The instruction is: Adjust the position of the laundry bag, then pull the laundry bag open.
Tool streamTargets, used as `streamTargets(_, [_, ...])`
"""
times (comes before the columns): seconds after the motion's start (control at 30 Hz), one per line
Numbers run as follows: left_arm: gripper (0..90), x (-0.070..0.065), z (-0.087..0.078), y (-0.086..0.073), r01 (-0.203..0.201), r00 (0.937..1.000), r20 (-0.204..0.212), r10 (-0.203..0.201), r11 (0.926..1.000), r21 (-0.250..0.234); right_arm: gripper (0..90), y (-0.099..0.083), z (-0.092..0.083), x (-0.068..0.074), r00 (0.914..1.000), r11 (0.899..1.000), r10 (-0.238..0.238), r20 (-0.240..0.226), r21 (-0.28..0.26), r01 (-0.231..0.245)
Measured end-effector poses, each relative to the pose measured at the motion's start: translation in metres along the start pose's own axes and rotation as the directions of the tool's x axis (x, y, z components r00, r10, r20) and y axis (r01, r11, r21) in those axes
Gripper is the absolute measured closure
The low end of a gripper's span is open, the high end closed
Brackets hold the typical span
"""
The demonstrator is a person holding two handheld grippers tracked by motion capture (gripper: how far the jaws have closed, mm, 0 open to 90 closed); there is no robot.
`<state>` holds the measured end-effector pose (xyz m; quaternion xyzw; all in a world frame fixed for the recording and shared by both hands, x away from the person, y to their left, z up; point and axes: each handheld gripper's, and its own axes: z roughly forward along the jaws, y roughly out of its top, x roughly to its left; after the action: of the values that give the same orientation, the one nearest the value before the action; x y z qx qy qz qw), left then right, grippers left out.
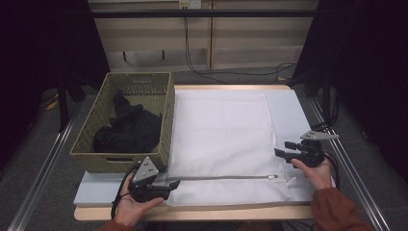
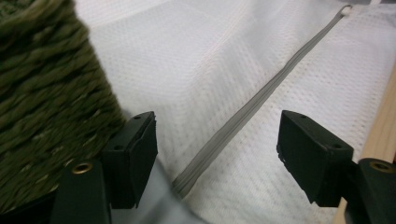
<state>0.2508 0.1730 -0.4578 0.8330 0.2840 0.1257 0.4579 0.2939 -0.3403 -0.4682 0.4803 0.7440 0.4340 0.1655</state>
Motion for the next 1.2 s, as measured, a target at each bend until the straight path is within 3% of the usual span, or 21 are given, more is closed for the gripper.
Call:
streamTargets(0.13, [25.8, -0.003, 0.004, 0.004, -0.014, 0.9998, 0.012, 0.014, 0.9998, -0.01, 31.9, 0.0, -0.005, 0.003, 0.9999, 1.0, -0.006, -0.014, 0.002, 0.006])
streamTargets(0.33, [21.7, -0.006, 0.005, 0.008, -0.018, 0.9996, 0.021, 0.019, 0.9994, -0.031, 31.9, -0.003, -0.016, 0.015, 0.9989, 0.999, -0.025, -0.04, -0.03, 0.024])
streamTargets(0.4, [18.5, -0.005, 0.005, 0.009, -0.012, 0.9996, 0.024, 0.013, 0.9991, -0.04, 31.9, -0.004, -0.019, 0.023, 0.9988, 0.999, -0.049, -0.008, 0.0, 0.049])
streamTargets(0.47, [15.4, -0.004, 0.005, 0.008, -0.006, 0.9995, 0.031, 0.007, 0.9992, -0.039, 34.4, -0.005, -0.023, 0.028, 0.9986, 0.999, -0.048, -0.024, -0.024, 0.048])
streamTargets(0.53, [15.7, -0.004, 0.004, 0.008, -0.012, 0.9995, 0.029, 0.013, 0.9989, -0.046, 34.0, -0.006, -0.028, 0.033, 0.9976, 0.997, -0.069, -0.003, -0.03, 0.069])
streamTargets(0.63, [15.8, -0.006, 0.003, 0.007, -0.027, 0.999, 0.035, 0.028, 0.9985, -0.047, 38.7, -0.009, -0.034, 0.039, 0.9989, 0.999, -0.034, -0.031, -0.028, 0.033])
streamTargets(0.7, [15.7, -0.006, 0.003, 0.007, -0.035, 0.9985, 0.041, 0.037, 0.9985, -0.042, 41.6, -0.012, -0.039, 0.043, 0.9989, 0.999, -0.037, -0.03, -0.024, 0.036])
streamTargets(0.77, [15.6, -0.007, 0.005, 0.007, -0.034, 0.9987, 0.036, 0.035, 0.9984, -0.044, 44.9, -0.014, -0.043, 0.045, 0.9962, 1.0, -0.026, -0.083, -0.011, 0.025])
streamTargets(0.97, [16.1, -0.01, 0.008, 0.008, -0.041, 0.9985, 0.036, 0.042, 0.9982, -0.044, 45.9, -0.024, -0.049, 0.045, 0.9948, 1.0, -0.011, -0.102, 0.008, 0.012])
streamTargets(1.2, [18.1, -0.007, 0.005, 0.008, -0.038, 0.9993, 0.001, 0.038, 0.9984, -0.041, 51.1, -0.033, -0.052, 0.041, 0.9951, 0.999, -0.005, -0.098, 0.033, 0.009])
